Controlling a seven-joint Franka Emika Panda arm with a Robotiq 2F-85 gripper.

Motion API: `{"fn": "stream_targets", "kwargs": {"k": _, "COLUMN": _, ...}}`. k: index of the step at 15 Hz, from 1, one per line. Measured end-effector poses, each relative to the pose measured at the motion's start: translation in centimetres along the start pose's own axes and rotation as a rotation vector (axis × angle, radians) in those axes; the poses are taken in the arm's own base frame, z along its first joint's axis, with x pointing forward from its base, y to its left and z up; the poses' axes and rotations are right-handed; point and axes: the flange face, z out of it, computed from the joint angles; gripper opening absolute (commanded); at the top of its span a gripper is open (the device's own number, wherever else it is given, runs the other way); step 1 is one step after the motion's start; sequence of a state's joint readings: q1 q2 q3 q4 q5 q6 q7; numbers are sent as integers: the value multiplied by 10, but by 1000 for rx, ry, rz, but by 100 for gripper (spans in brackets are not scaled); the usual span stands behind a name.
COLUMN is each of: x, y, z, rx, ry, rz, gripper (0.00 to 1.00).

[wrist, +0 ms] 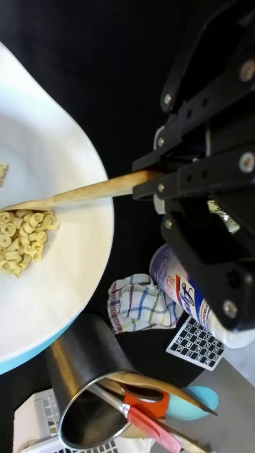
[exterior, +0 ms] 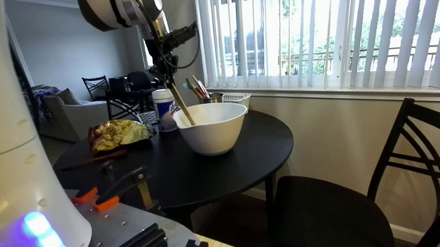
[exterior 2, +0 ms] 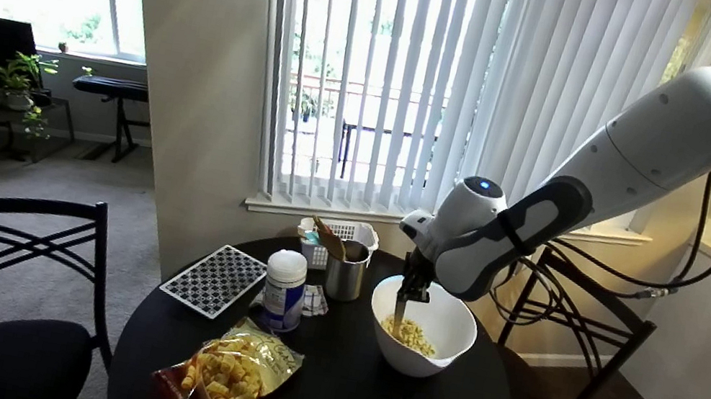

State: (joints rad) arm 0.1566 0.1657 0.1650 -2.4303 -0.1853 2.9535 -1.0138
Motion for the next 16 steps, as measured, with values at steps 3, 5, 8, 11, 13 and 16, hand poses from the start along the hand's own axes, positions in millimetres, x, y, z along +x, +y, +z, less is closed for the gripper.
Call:
{"fn": "stream_targets", "kwargs": {"k": 3, "x": -17, "y": 4, "z": 3, "rx": -45, "ry": -33, "rz": 33, "gripper": 6}}
{"fn": "stream_targets", "kwargs": {"k": 5, "x": -29, "y": 6, "z": 4, "rx": -69, "ry": -73, "rz": 50, "gripper": 6}}
{"fn": "stream_targets", "kwargs": {"k": 8, "x": -41, "y": 7, "z": 4, "rx": -96, "ry": -115, "rz": 76, "gripper": 6}}
{"fn": "stream_targets", "kwargs": {"k": 11, "x": -40, "y": 4, "z": 5, "rx": -103, "ry": -126, "rz": 92, "gripper": 6}}
{"fn": "stream_targets", "kwargs": {"k": 13, "x": -38, "y": 1, "z": 7, "rx": -98, "ry": -132, "rz": 90, "gripper": 6}}
{"fn": "stream_targets", "kwargs": {"k": 16, "x": -40, "y": -3, "z": 11, "rx": -74, "ry": -162, "rz": 89, "gripper": 6}}
